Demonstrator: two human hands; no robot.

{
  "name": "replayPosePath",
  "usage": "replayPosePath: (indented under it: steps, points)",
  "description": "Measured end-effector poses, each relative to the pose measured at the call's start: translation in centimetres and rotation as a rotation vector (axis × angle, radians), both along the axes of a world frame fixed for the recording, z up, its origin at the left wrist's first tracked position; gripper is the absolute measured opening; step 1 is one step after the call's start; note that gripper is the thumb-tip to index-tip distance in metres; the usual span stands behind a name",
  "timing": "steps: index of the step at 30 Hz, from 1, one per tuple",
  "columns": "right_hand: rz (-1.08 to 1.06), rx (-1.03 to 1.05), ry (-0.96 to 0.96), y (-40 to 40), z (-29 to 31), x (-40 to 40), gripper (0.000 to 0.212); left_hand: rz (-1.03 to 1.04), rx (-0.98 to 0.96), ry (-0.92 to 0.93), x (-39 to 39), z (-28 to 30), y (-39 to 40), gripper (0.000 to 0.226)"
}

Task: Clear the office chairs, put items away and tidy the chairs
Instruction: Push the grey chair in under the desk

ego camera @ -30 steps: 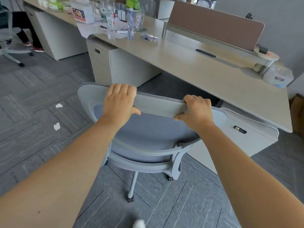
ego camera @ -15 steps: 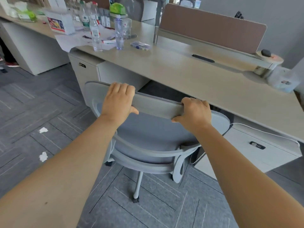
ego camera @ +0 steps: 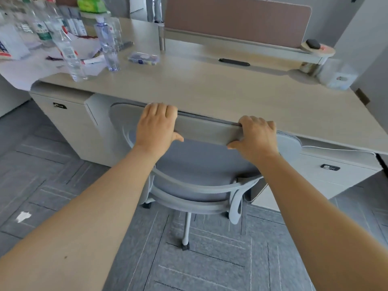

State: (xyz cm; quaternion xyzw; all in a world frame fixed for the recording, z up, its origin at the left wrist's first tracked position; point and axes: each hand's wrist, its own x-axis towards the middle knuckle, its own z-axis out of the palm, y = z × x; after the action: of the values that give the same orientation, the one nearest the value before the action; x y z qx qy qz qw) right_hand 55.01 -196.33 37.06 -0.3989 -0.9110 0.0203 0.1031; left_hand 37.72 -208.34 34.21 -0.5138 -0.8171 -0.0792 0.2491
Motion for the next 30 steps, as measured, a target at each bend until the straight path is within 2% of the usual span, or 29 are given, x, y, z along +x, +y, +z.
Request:
replayPosePath:
  steps: [11, 30]
  points:
    - [-0.065, -0.011, 0.018, 7.1, -0.3, -5.5, 0.042, -0.081, -0.008, -0.03, -6.3, 0.2, 8.4, 0.072]
    - [-0.086, -0.038, 0.008, 18.1, 0.3, -9.0, 0.047, -0.085, -0.082, -0.103, -9.1, 1.3, 19.3, 0.072]
